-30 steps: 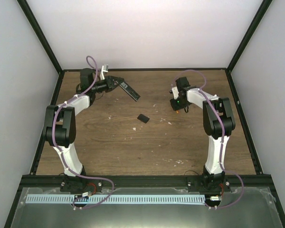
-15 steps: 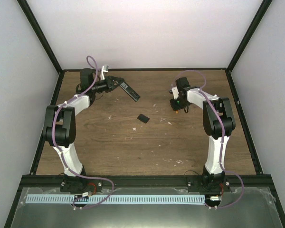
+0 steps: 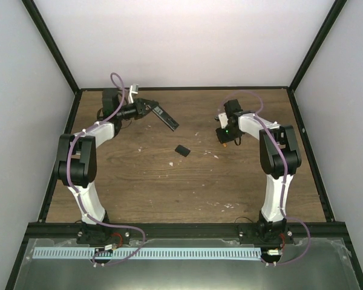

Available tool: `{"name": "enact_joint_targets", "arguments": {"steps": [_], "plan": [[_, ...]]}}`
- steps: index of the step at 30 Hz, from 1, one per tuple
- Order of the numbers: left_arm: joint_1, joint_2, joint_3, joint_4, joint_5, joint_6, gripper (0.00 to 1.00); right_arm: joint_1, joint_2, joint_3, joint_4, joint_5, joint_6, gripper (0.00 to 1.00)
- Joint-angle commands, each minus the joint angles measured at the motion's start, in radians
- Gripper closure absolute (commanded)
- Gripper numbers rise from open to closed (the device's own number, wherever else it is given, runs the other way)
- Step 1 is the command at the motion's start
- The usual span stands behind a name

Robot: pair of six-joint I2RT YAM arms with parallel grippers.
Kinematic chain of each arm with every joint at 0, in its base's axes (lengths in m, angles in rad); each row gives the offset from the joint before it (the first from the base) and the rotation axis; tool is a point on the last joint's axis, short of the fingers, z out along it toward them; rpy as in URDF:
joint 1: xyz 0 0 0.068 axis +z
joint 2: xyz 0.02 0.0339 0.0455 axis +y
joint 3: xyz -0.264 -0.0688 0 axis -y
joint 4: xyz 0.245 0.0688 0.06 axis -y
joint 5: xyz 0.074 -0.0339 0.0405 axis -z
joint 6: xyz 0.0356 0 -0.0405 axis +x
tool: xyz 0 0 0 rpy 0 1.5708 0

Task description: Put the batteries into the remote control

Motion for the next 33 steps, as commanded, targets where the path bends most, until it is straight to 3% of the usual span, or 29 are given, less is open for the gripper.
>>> {"name": "enact_joint_targets", "arguments": {"steps": [1, 20, 29, 33], "plan": [[-0.002, -0.021, -0.036, 0.038, -0.004, -0.002, 1.00, 0.021, -0.088, 0.009, -0.031, -0.063, 0.005, 0.94], [-0.050, -0.066, -0.300, 0.461, -0.049, -0.261, 1.00, 0.166, -0.280, 0.072, 0.157, -0.459, 0.085, 0.95], [-0.082, -0.058, -0.356, 0.647, -0.069, -0.379, 1.00, 0.203, -0.361, -0.033, 0.286, -0.564, 0.120, 0.97], [-0.102, -0.071, -0.356, 0.609, -0.075, -0.357, 1.00, 0.210, -0.405, -0.089, 0.342, -0.592, 0.129, 0.97]]}}
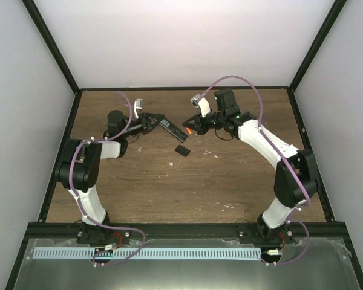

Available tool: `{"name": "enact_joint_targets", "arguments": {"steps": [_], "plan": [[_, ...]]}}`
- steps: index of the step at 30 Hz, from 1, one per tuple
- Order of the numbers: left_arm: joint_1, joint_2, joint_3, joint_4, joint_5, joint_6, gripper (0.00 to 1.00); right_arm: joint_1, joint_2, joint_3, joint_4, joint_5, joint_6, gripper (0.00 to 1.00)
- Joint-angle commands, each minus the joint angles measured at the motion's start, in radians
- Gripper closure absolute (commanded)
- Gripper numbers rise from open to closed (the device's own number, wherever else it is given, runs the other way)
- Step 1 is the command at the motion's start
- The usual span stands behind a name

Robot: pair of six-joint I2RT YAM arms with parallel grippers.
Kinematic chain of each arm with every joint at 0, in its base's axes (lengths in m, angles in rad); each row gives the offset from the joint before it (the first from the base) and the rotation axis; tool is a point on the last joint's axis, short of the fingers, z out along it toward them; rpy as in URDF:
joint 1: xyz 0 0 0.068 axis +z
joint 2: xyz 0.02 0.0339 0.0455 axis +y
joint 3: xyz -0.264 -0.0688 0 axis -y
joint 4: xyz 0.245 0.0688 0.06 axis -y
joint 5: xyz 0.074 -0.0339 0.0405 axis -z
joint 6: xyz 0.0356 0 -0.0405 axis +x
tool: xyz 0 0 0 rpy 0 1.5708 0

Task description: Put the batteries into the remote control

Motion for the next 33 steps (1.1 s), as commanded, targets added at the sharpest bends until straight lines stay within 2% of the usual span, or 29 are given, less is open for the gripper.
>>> {"name": "enact_joint_targets", "arguments": {"steps": [1, 15, 33], "plan": [[-0.020, -0.026, -0.005, 0.047, -0.016, -0.002, 1.00, 0.014, -0.058, -0.044, 0.093, -0.066, 0.018, 0.97], [-0.053, -0.036, -0.006, 0.021, -0.035, -0.061, 1.00, 0.031, -0.099, -0.156, 0.183, -0.116, -0.038, 0.97], [-0.081, -0.025, 0.012, 0.033, -0.040, -0.089, 1.00, 0.044, -0.086, -0.169, 0.210, -0.108, -0.053, 0.97]]}}
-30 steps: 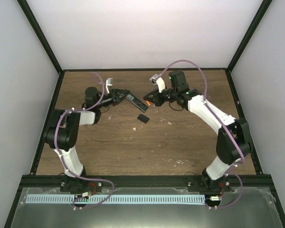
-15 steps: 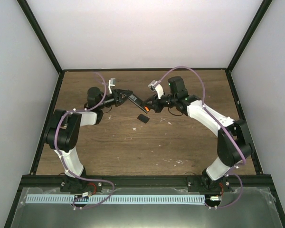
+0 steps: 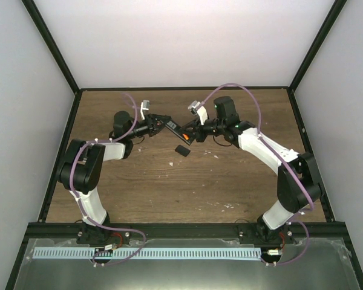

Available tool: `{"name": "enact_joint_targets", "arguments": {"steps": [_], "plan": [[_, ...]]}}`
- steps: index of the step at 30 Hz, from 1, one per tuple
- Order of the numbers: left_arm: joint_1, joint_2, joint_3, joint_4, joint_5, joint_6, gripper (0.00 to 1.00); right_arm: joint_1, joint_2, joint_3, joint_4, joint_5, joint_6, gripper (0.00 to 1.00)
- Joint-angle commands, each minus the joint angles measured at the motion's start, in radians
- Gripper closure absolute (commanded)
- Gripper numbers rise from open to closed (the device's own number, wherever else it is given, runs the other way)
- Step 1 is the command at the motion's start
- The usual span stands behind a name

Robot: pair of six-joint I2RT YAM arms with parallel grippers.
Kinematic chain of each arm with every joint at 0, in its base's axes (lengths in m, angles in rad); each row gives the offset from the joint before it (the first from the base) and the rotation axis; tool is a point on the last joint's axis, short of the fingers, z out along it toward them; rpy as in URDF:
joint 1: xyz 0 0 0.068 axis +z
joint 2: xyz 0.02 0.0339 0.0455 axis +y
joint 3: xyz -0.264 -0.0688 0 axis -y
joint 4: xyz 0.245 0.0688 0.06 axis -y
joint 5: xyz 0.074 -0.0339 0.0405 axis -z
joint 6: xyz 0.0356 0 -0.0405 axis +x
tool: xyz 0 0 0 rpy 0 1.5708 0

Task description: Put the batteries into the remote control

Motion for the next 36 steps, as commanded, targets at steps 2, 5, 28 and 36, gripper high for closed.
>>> {"name": "enact_joint_targets", "arguments": {"steps": [2, 5, 28, 36], "plan": [[-0.005, -0.012, 0.014, 0.037, -0.003, -0.009, 1.00, 0.011, -0.015, -0.011, 0.018, -0.007, -0.023, 0.97], [-0.005, -0.009, 0.017, 0.039, -0.003, -0.014, 1.00, 0.011, -0.013, -0.017, 0.019, -0.006, -0.031, 0.97], [-0.005, 0.001, 0.043, 0.027, 0.010, -0.018, 1.00, 0.012, 0.011, -0.010, -0.031, 0.056, -0.106, 0.97], [-0.005, 0.003, 0.051, 0.017, 0.015, -0.009, 1.00, 0.015, 0.014, -0.005, -0.039, 0.063, -0.103, 0.89]]}}
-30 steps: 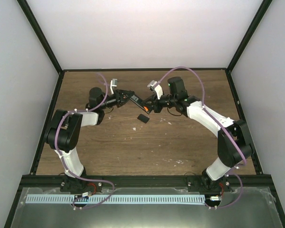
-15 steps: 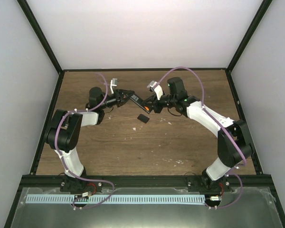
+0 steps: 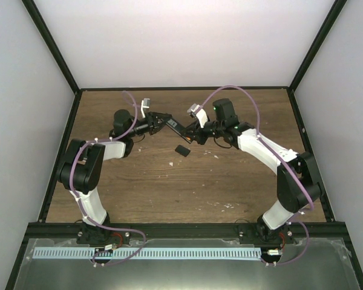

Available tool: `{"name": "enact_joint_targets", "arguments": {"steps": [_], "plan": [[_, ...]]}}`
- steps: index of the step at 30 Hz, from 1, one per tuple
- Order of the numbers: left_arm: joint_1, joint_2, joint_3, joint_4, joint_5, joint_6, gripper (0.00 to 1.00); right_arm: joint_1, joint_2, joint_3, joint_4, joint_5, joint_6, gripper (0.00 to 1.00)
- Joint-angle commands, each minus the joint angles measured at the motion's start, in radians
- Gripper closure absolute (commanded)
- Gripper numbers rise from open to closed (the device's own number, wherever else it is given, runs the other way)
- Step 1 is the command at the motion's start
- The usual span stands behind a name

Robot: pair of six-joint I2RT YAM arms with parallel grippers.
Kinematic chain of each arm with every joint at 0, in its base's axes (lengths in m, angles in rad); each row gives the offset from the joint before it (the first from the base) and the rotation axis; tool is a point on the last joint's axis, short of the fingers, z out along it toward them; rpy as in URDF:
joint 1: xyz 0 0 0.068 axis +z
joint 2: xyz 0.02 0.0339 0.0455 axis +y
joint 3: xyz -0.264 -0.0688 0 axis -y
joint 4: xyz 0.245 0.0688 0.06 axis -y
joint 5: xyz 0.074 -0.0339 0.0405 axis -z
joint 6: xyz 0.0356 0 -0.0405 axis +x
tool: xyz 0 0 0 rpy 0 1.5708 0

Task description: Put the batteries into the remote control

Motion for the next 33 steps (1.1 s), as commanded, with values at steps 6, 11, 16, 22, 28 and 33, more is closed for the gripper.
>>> {"name": "enact_joint_targets", "arguments": {"steps": [6, 11, 16, 22, 28, 33], "plan": [[-0.004, 0.003, 0.027, 0.016, 0.010, 0.017, 1.00, 0.009, 0.008, 0.014, -0.018, 0.018, -0.012, 0.86], [-0.003, 0.004, 0.031, 0.015, 0.010, 0.018, 1.00, 0.009, -0.007, 0.013, -0.016, 0.038, -0.014, 0.83], [-0.003, 0.006, 0.031, 0.018, 0.012, 0.016, 1.00, 0.009, -0.036, 0.023, -0.018, 0.074, -0.019, 0.73], [-0.004, 0.007, 0.026, 0.024, 0.015, 0.015, 1.00, 0.008, -0.064, 0.075, -0.052, 0.083, -0.042, 0.65], [-0.003, 0.005, 0.026, 0.031, 0.029, 0.027, 1.00, 0.009, -0.109, 0.087, -0.038, 0.117, -0.022, 0.52], [-0.003, 0.005, 0.030, 0.062, 0.059, 0.013, 1.00, 0.002, -0.123, 0.099, -0.038, 0.178, 0.057, 0.32]]}}
